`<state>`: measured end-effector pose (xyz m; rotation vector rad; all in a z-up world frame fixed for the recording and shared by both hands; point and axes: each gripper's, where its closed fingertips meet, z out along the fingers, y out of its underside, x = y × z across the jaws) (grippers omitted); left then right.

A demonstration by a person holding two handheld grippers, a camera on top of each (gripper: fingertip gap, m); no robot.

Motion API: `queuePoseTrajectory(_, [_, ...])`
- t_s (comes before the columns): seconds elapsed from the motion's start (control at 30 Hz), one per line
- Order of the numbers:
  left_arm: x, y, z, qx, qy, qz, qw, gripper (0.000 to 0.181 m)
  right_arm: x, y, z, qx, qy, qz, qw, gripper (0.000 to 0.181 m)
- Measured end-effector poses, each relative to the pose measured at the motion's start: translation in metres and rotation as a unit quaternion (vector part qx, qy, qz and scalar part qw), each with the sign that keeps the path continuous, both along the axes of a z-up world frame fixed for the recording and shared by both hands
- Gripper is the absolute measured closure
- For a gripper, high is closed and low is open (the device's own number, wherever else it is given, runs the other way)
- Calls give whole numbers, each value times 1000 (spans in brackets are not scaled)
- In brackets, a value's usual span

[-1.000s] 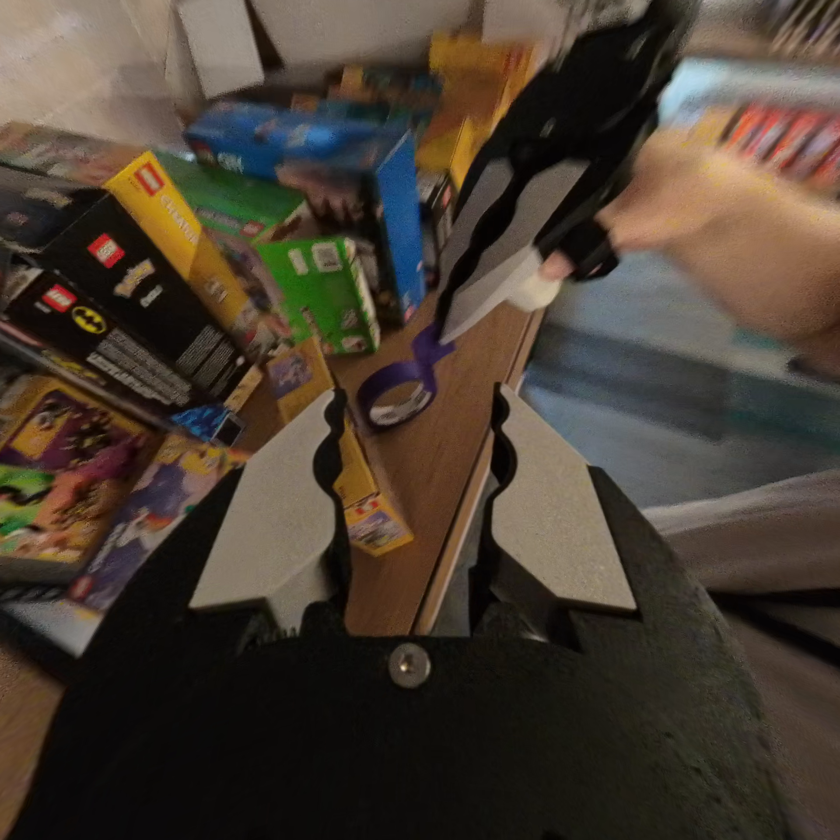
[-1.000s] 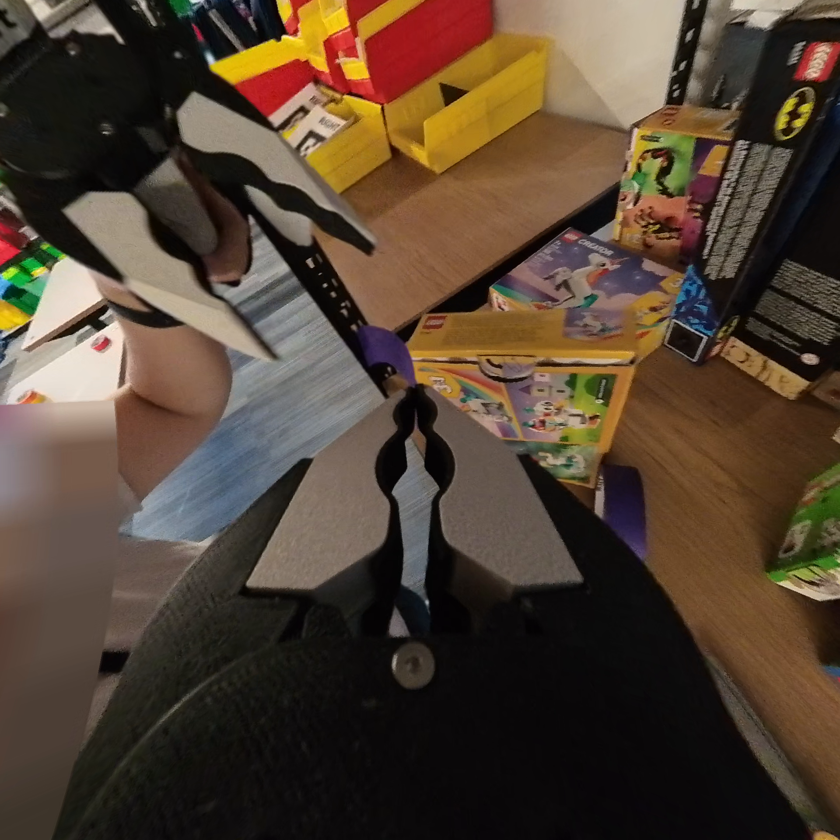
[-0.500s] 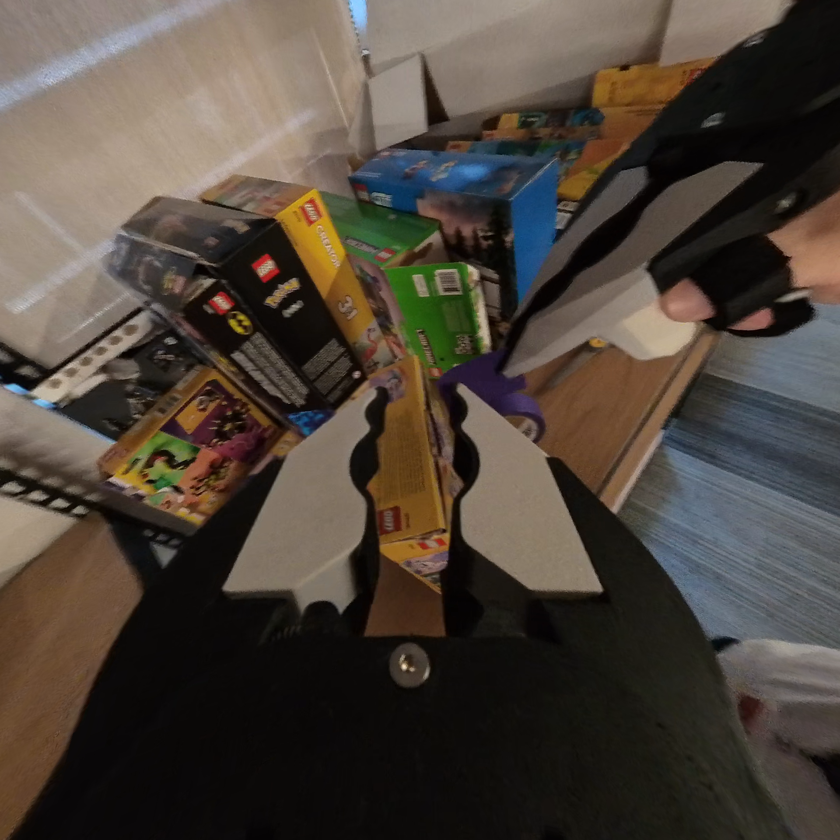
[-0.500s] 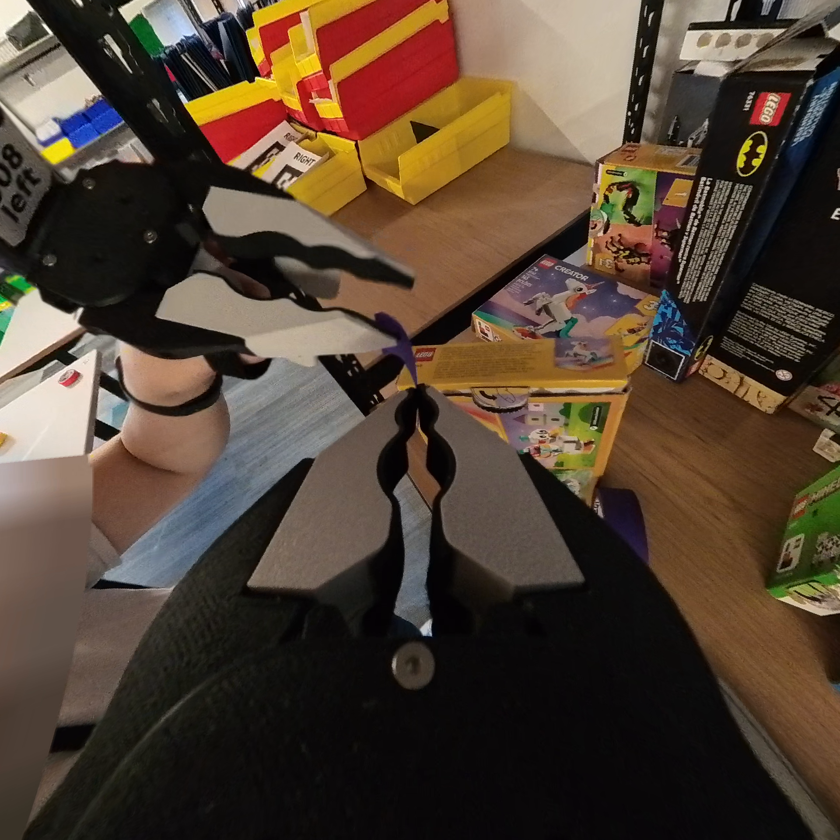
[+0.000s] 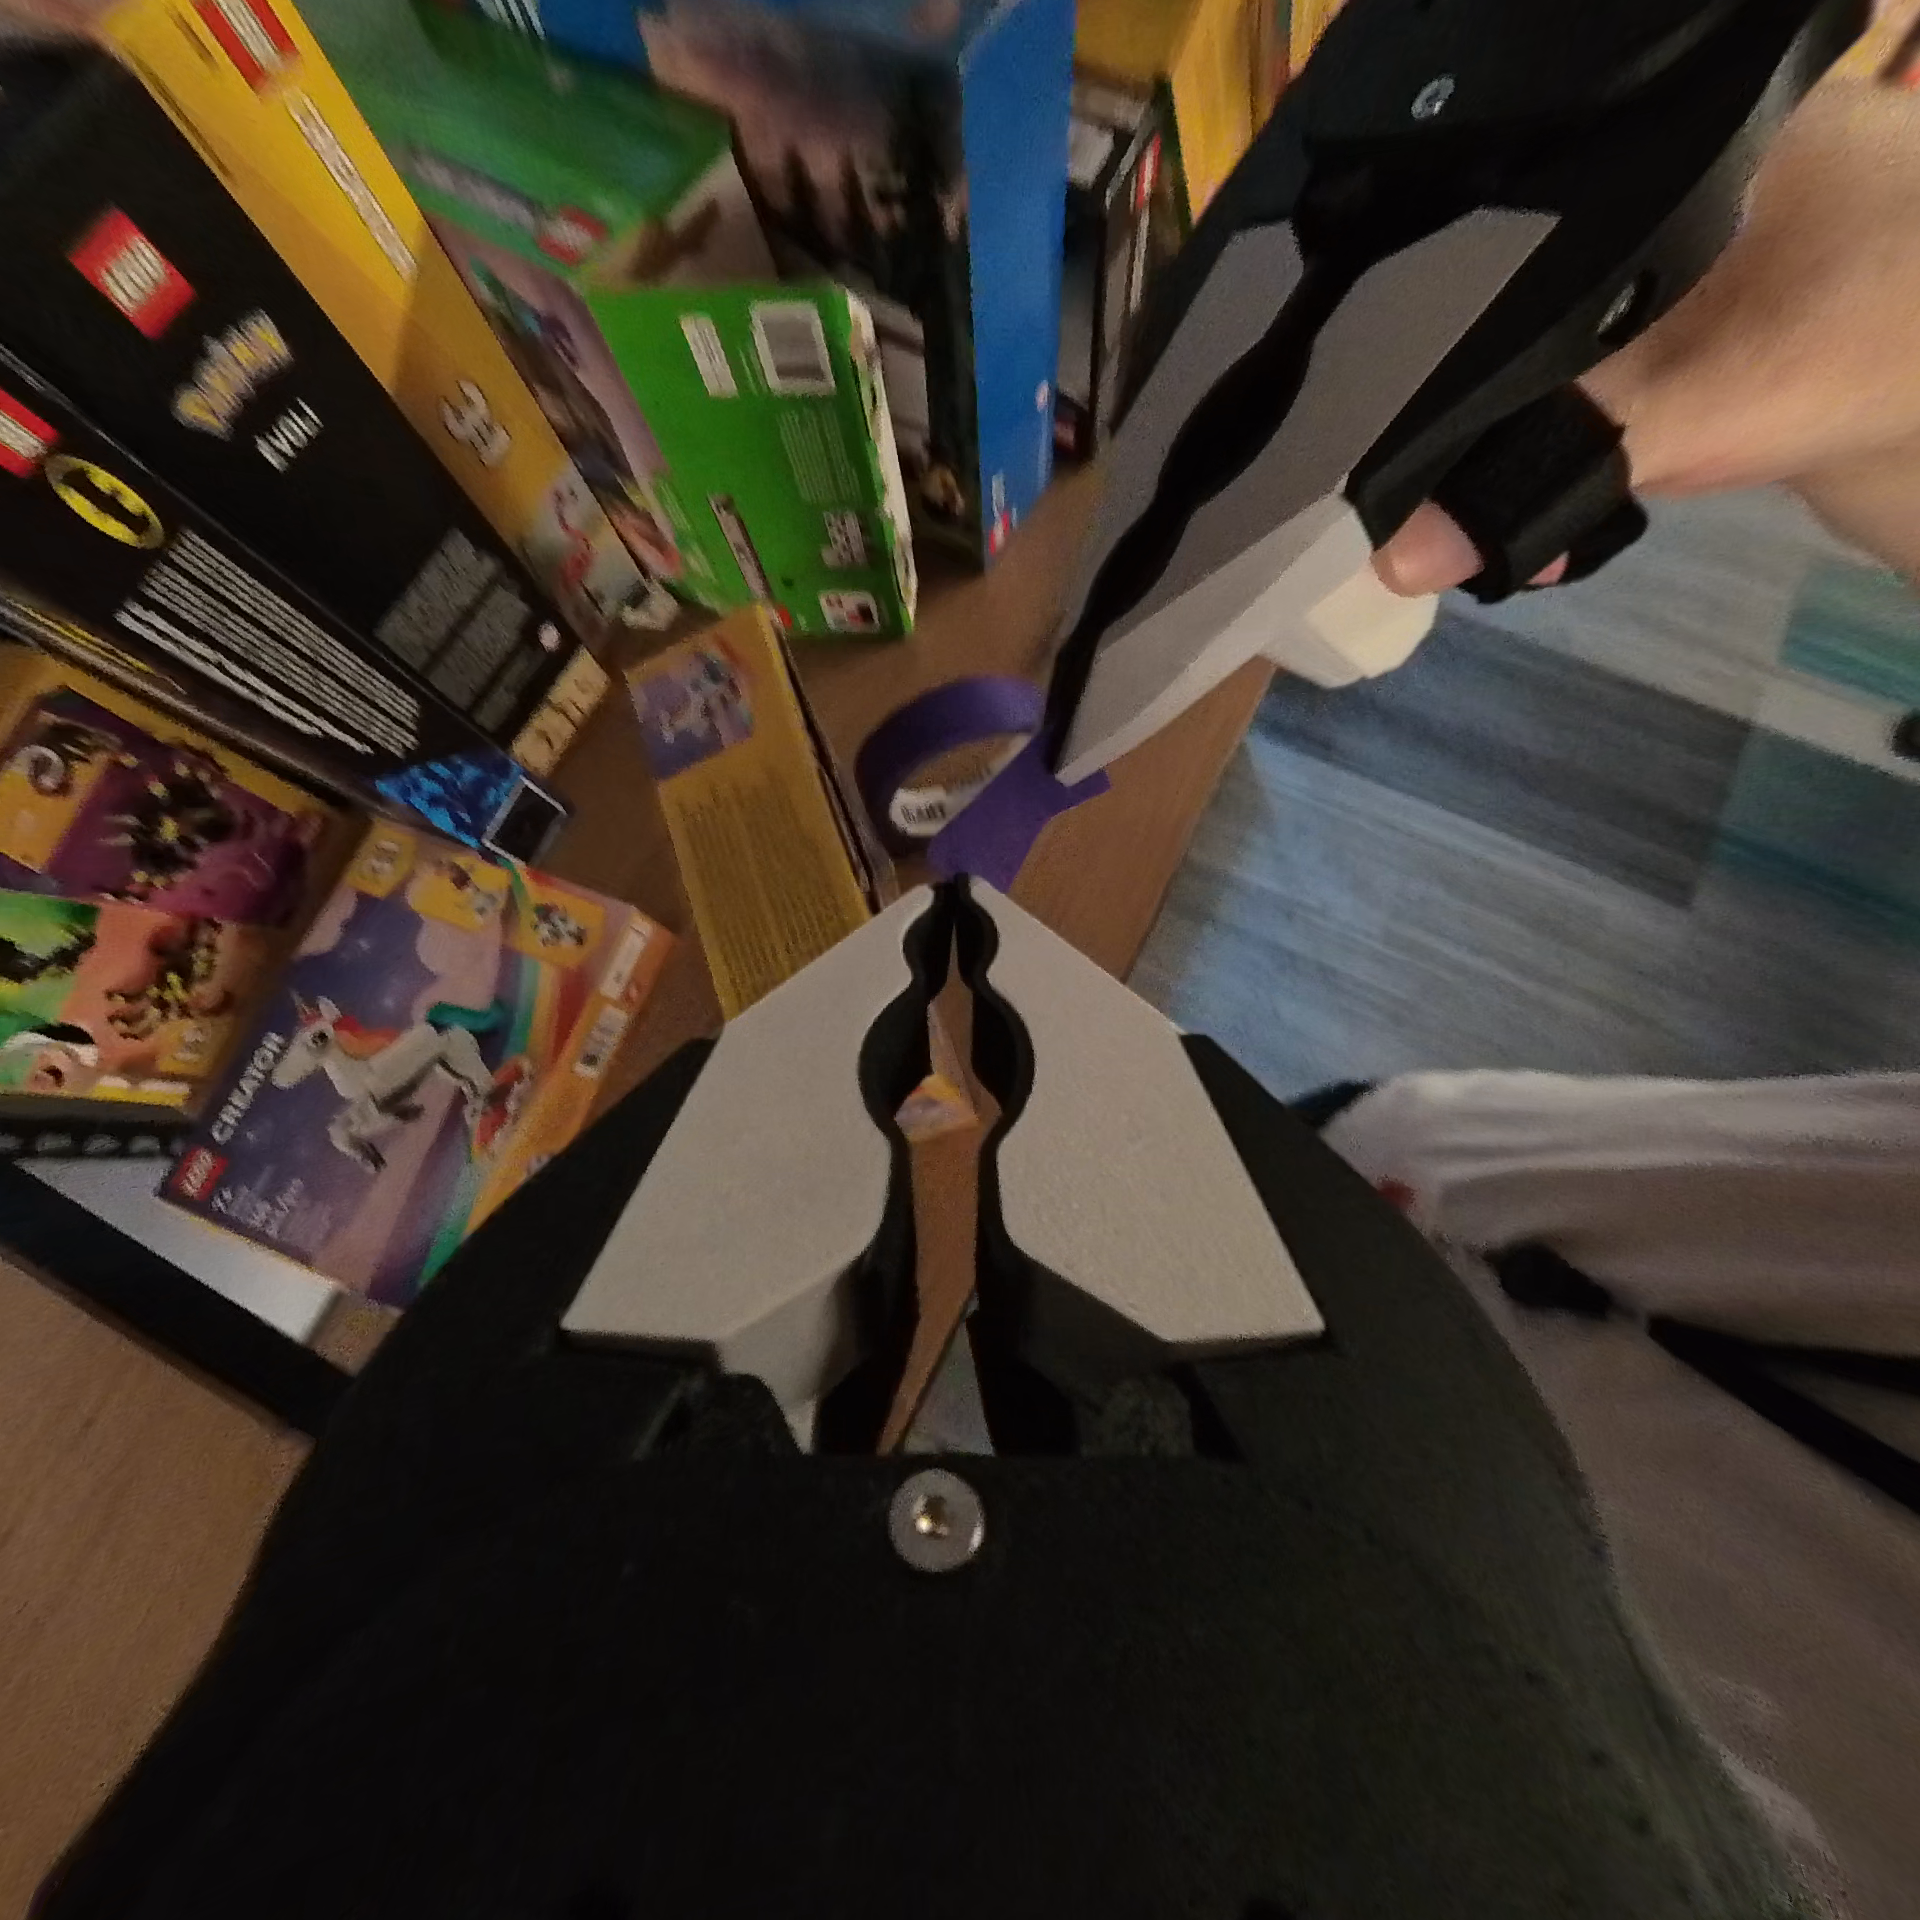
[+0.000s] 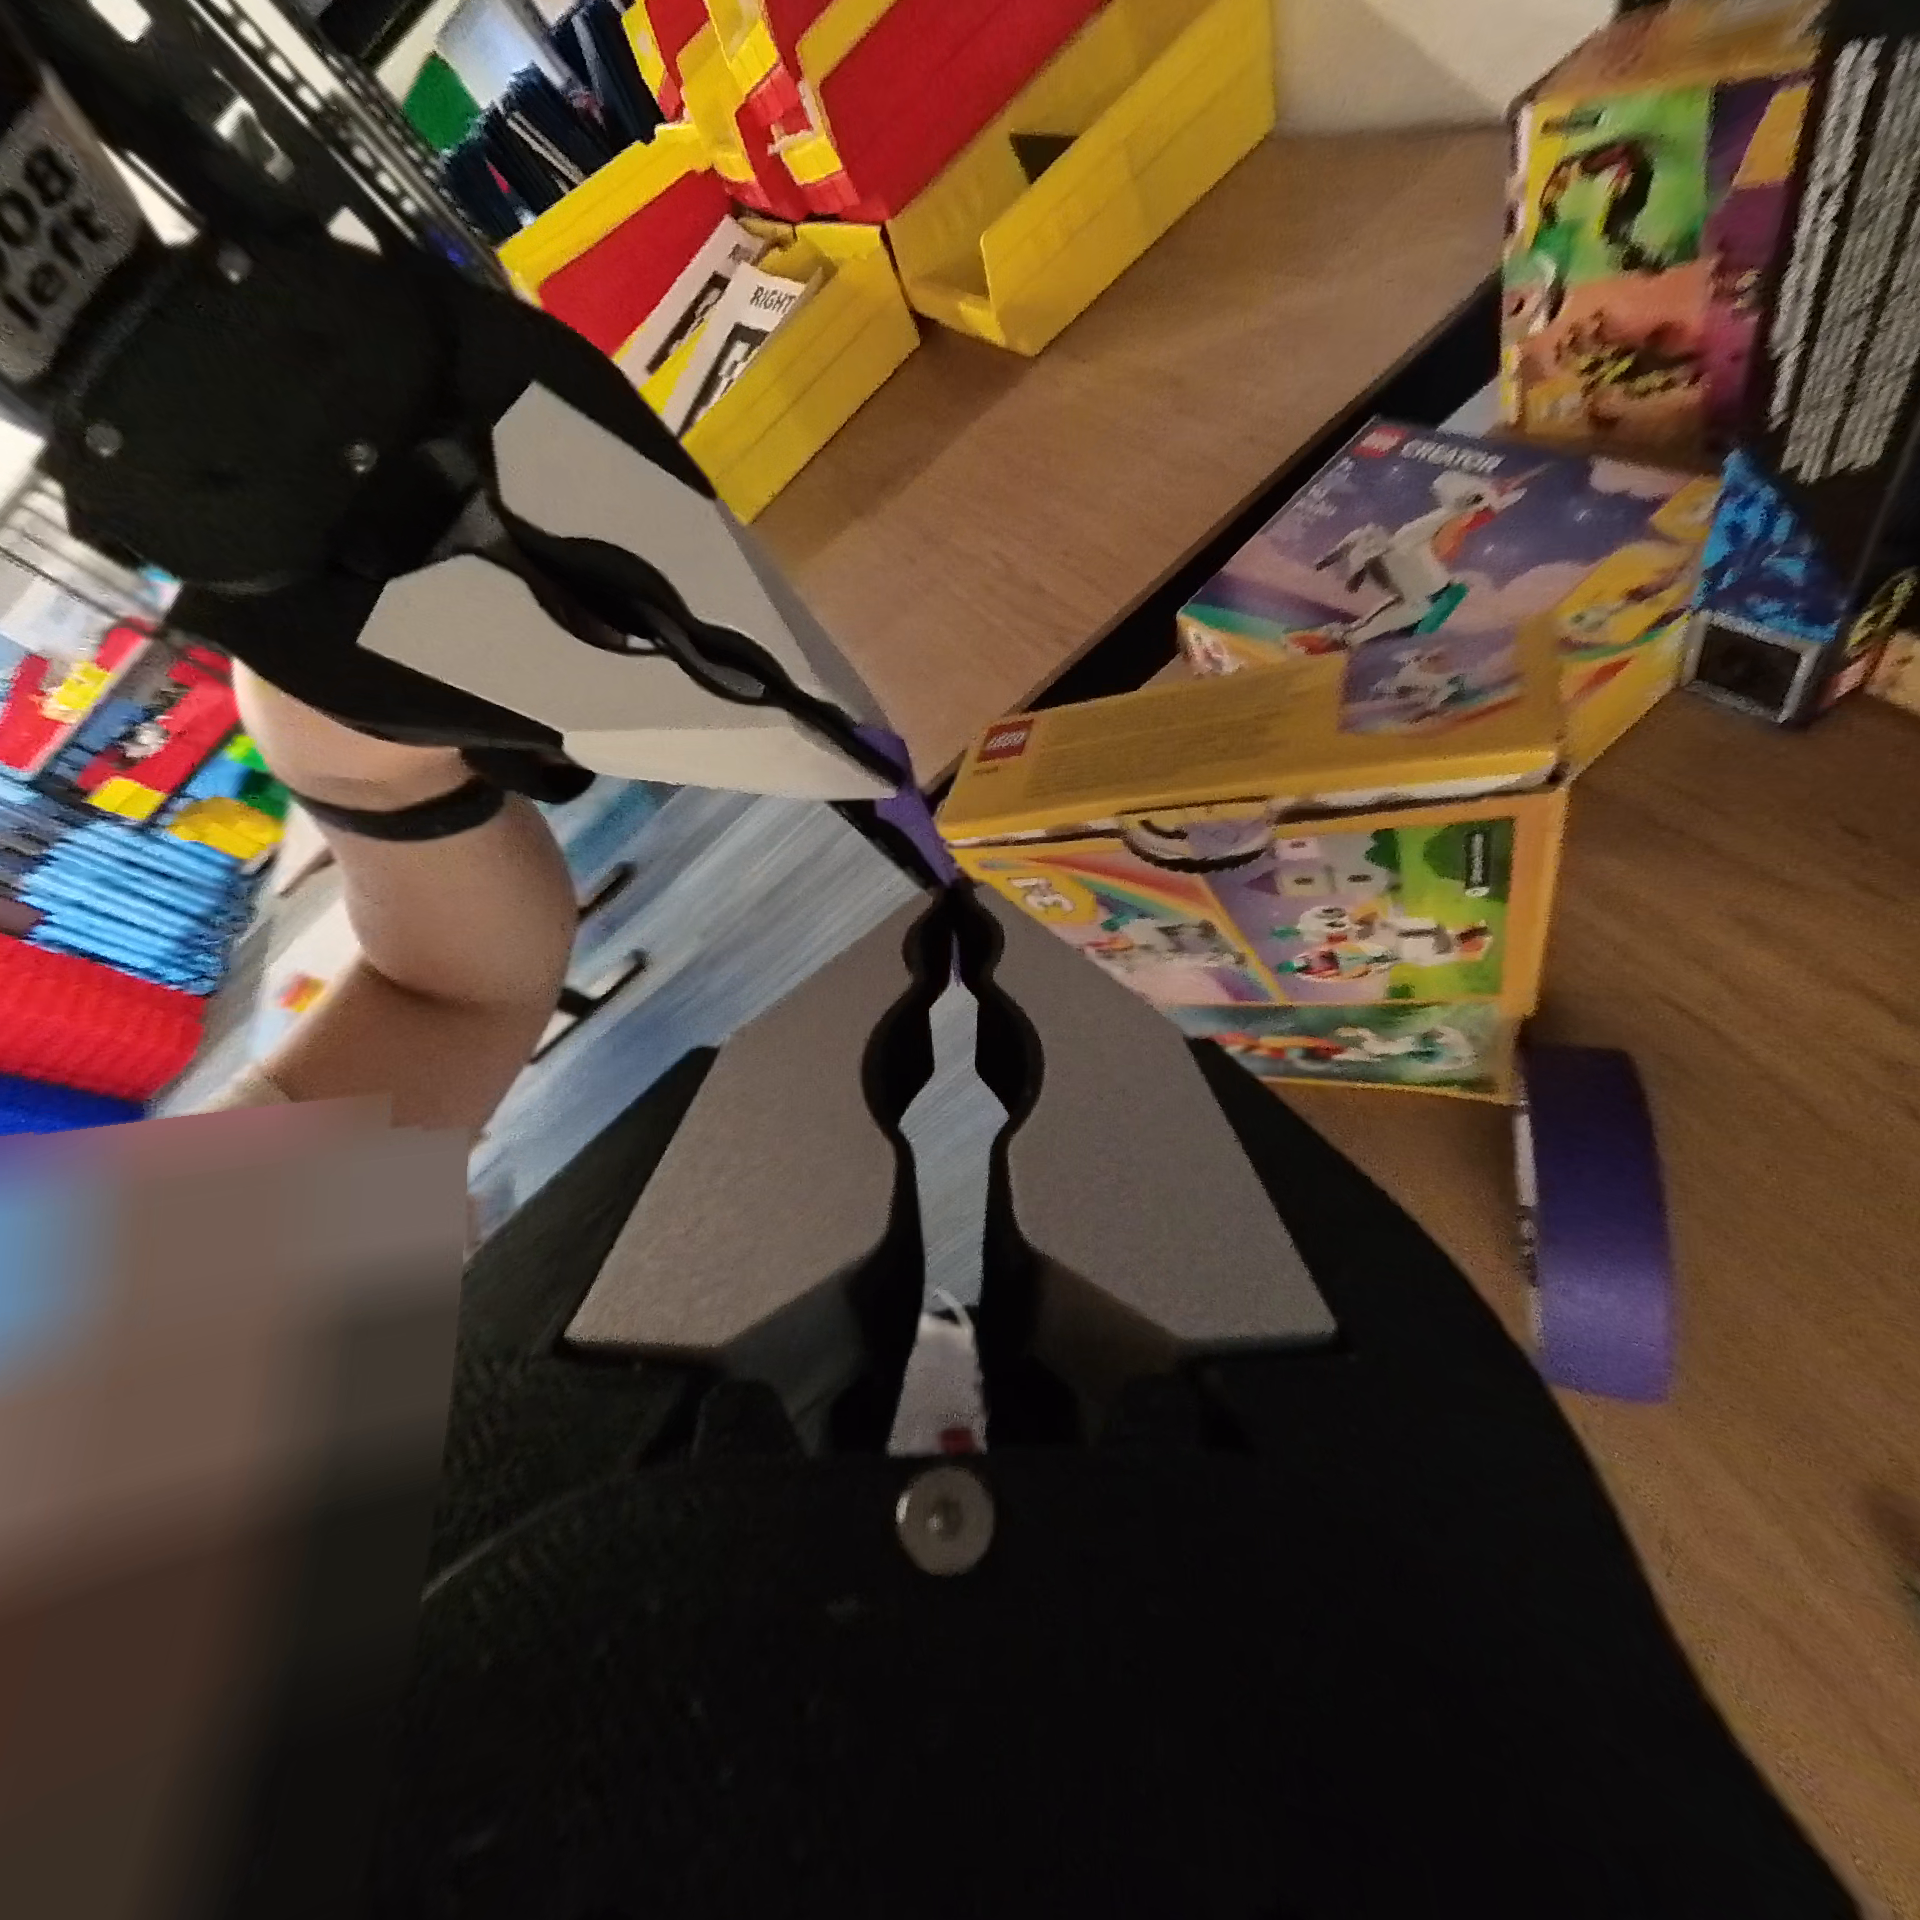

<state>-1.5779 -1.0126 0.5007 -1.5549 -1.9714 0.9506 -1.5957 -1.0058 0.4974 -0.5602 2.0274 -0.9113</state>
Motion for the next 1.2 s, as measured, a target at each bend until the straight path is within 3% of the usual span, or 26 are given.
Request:
queuePoseTrajectory(0.23, [13,-6,-23,124,-189,-1,974,181,16,2,-13,122,-52,28,991,181])
queuePoseTrajectory(0.43, [18,-20,-31,131,-295,9,947,181,27,-6,-15,131,-73,8,989,181])
queuePoseTrajectory(0.9, [25,-26,-48,124,-383,-16,915,181,36,-10,-31,151,-109,-3,983,181])
queuePoseTrajectory(1.2, [23,-24,-54,116,-391,-24,913,181,33,-7,-39,161,-121,3,980,181])
